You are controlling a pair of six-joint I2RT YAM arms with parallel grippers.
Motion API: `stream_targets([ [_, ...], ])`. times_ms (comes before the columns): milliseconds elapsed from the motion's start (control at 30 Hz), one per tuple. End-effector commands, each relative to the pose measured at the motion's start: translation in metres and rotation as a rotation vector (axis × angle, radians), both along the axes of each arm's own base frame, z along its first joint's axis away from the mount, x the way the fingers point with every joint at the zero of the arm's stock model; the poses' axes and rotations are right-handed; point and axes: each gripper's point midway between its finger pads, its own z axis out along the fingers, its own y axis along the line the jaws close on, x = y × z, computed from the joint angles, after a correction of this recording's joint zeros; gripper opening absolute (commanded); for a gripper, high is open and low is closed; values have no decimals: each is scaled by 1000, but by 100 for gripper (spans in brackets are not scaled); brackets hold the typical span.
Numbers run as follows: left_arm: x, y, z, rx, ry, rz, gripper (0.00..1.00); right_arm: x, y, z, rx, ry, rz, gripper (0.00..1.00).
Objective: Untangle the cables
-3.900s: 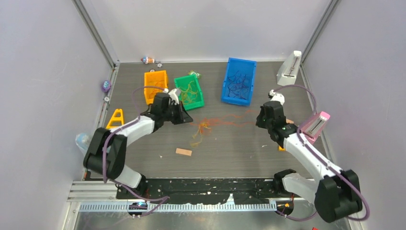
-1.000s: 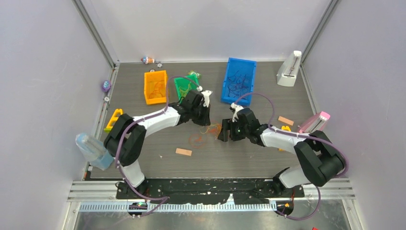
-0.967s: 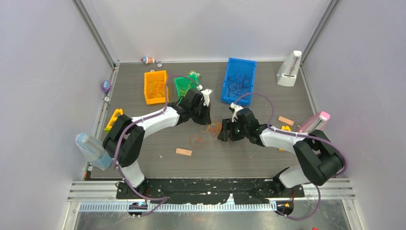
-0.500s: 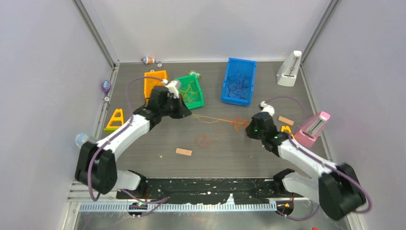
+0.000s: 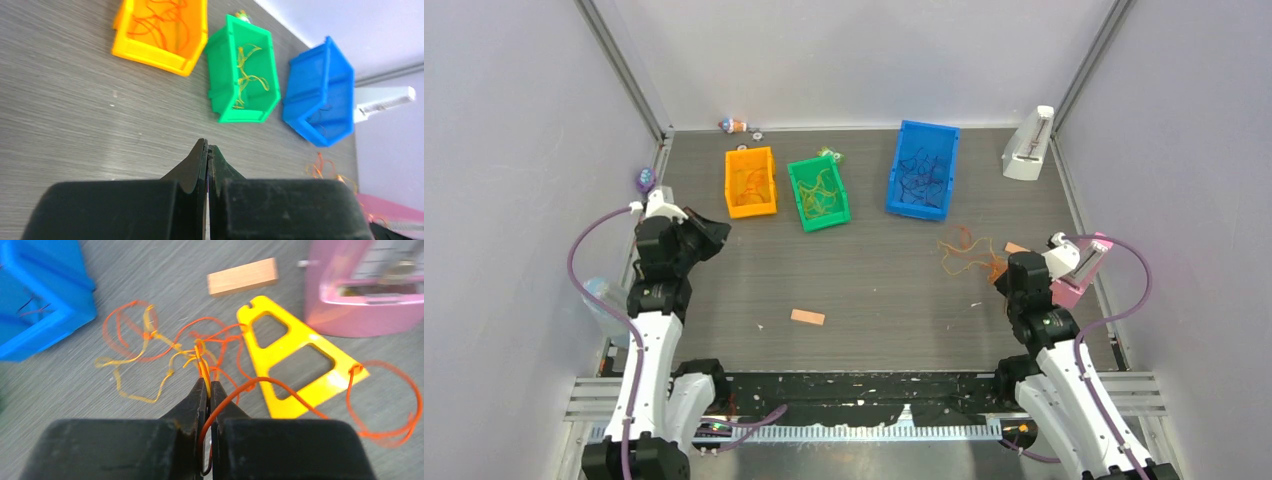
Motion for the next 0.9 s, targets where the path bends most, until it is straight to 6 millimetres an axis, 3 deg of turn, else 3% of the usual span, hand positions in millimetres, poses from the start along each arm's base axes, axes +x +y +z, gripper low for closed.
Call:
stream_targets([
  [0,2,-29,23,-81,-85,-138,0,23,46,18,59,-58,285,5],
  [133,-1,-81,20,-45,-67,-334,0,32,102,25,149,-38,606,5],
  [167,-3,-95,18,-30,-63,-370,0,36,111,35,156,-69,664,5],
  [267,-11,-137,8,0,-54,-495,14,32,146,52,239,-104,848,5],
  [333,-15,-162,-5,31,-31,-557,32,31,157,67,237,-126,901,5],
  [400,-19,-185,-18,61,-3,-607,47,33,161,86,197,-145,915,5],
  [467,-19,-204,-31,83,34,-647,61,33,158,91,180,-128,892,5],
  [567,-17,-229,-47,122,88,-691,76,31,156,91,185,-112,881,5],
  [733,-9,-259,-56,102,116,-718,99,19,178,105,255,-144,1003,5],
  [867,-4,-279,-60,27,115,-760,99,12,180,122,233,-151,1043,5],
])
